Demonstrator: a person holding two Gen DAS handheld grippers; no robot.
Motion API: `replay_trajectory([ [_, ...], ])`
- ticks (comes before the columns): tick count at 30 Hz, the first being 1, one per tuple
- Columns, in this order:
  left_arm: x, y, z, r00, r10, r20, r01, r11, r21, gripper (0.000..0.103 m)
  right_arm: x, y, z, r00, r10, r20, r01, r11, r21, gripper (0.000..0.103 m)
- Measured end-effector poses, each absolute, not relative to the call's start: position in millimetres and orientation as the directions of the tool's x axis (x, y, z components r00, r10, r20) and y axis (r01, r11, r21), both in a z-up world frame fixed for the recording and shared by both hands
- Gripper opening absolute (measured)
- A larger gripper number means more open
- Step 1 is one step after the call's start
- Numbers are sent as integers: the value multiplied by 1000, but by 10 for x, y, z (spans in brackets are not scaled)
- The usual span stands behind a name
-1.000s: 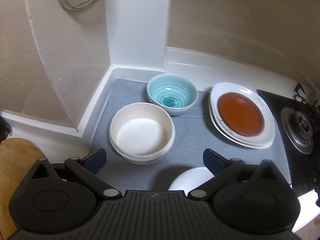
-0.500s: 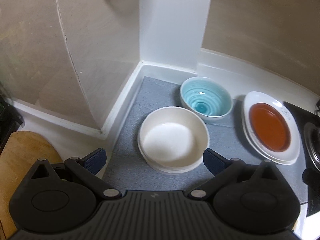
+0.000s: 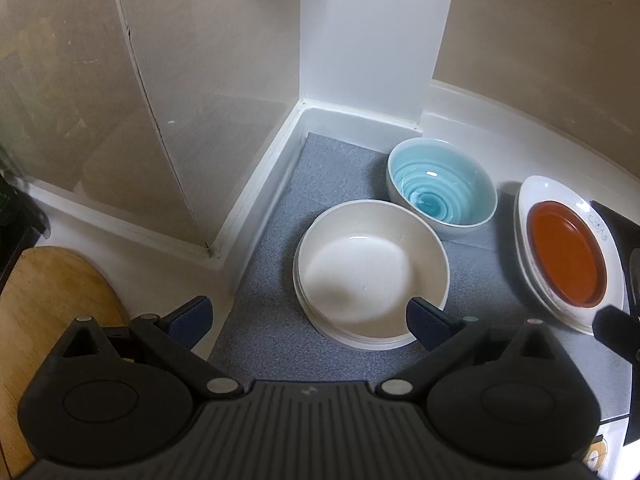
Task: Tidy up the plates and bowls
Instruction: 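Move both grippers toward the white bowl with blue rim, then close the left gripper on the cream bowl's rim while the right gripper grasps it too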
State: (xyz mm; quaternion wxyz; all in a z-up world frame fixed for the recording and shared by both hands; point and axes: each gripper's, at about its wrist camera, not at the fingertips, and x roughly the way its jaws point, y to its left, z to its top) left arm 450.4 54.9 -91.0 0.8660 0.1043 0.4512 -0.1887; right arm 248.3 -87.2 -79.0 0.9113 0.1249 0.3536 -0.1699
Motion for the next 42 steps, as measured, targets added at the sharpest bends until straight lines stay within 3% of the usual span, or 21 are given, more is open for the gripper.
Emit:
replay_trajectory([
  [18, 4775, 540, -1154, 475, -195, -858, 348, 937, -21, 103, 3194, -947, -1195, 587, -66, -807, 387, 898, 208, 93],
  [32, 5088, 530, -1584, 394, -108, -913, 286, 958, 10, 103, 3847, -919, -1719, 435, -54, -899, 352, 929, 114, 93],
  [42, 5128, 454, -1678, 380, -100, -920, 293, 956, 17, 103, 3949, -977, -1838, 422, -70, -904, 368, 924, 100, 92],
])
